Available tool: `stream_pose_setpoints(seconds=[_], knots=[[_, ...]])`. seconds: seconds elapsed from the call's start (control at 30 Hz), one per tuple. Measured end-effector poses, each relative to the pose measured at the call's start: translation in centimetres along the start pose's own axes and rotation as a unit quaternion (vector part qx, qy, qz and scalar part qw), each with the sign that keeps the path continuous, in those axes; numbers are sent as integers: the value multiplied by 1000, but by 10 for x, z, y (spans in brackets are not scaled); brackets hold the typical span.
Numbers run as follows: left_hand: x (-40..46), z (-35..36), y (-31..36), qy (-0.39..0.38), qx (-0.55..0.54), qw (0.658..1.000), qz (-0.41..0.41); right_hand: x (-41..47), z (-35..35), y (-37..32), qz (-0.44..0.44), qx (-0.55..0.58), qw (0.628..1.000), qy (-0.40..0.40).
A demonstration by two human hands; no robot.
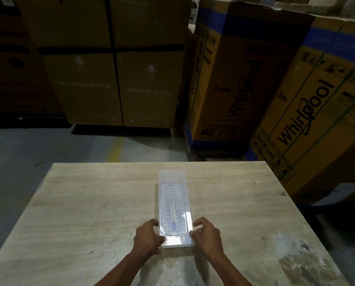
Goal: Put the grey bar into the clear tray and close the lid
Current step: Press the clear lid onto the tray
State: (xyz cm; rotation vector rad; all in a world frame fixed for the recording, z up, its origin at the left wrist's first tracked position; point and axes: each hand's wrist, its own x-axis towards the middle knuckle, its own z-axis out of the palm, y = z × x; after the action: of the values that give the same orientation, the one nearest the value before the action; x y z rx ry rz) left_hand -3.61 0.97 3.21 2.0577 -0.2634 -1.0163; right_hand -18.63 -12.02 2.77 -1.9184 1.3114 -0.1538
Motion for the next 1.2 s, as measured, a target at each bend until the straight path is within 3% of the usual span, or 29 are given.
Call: stream_pose_setpoints(seconds=[0.23,0.37,0.57,0.7,0.83,0.93,1.2], knots=[[6,3,-9,7,3,1000,2,2,5,6,-16,-17,1000,-6],[9,4,-7,4,61,998,33,4,7,5,-27,-26,999,-15],[13,-4,-1,-20,339,912,230,2,10,3,-124,-127,982,-69],[25,-11,0,-61,439,866,233,8,9,0,-120,-161,973,-115],[28,-16,6,-67,494,833,240,14,0,-9,-141,-255,944,-157],[30,-18,11,-53,491,830,258,16,-5,-11,-138,-276,934,-182],[45,-21,21,-38,530,798,285,17,-2,-9,-156,-282,935,-151]])
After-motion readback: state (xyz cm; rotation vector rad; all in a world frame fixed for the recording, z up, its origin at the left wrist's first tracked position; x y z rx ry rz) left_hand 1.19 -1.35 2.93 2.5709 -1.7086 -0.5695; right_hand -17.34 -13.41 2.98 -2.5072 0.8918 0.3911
